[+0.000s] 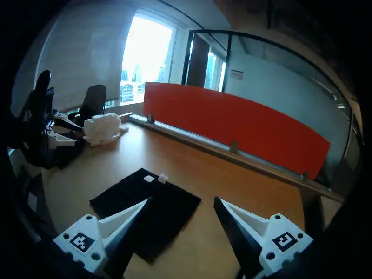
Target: Fold towel
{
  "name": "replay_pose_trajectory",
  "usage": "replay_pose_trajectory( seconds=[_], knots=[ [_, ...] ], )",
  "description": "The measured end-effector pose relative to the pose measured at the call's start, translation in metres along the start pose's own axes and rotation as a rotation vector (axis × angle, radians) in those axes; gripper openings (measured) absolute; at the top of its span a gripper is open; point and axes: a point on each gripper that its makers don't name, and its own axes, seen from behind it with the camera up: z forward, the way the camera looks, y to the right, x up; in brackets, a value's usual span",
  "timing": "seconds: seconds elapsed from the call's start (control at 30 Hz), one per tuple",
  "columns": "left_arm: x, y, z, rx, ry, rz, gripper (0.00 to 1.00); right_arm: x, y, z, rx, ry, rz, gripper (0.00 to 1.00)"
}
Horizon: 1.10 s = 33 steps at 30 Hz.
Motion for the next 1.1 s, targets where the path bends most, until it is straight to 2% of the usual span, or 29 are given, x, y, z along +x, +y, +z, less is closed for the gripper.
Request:
replay_pose_trajectory(
  seconds=[0.4, 1.1],
  knots=[
    [-0.047, 0.024, 0.019, -0.046, -0.061, 0.021, 0.95, -0.043, -0.019, 0.013, 0.041, -0.055, -0.002, 1.0],
    [-0.122, 0.054, 0.049, -0.13, -0.186, 0.057, 0.95, -0.124, -0.052, 0.039, 0.086, -0.179, 0.003, 1.0]
  ],
)
